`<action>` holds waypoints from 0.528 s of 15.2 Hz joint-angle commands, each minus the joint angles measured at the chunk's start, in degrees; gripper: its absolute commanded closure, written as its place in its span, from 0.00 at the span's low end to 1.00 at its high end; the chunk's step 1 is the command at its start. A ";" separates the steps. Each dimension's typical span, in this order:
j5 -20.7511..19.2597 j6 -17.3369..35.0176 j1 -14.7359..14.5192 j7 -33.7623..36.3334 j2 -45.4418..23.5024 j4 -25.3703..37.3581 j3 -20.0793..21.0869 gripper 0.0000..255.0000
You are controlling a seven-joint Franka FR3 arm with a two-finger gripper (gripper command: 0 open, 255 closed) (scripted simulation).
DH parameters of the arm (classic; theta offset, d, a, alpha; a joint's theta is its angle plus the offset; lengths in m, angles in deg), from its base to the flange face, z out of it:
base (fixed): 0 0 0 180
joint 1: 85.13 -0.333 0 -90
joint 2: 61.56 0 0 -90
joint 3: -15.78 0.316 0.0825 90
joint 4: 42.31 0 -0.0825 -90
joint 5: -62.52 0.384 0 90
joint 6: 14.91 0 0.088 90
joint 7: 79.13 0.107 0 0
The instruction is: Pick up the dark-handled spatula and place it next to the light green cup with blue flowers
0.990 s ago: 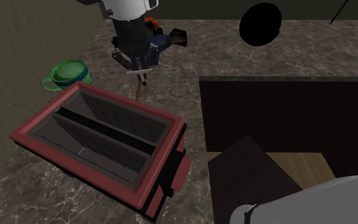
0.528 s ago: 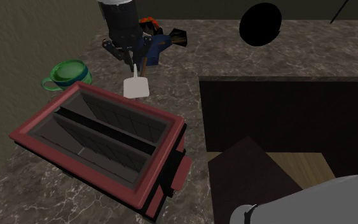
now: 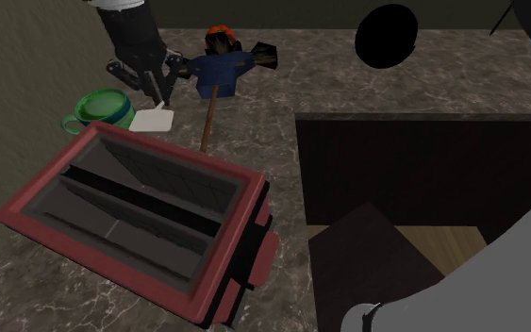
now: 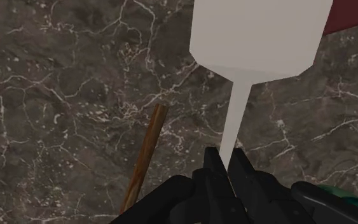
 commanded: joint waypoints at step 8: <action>-0.77 6.35 -0.13 0.41 -1.49 -5.02 -0.20 1.00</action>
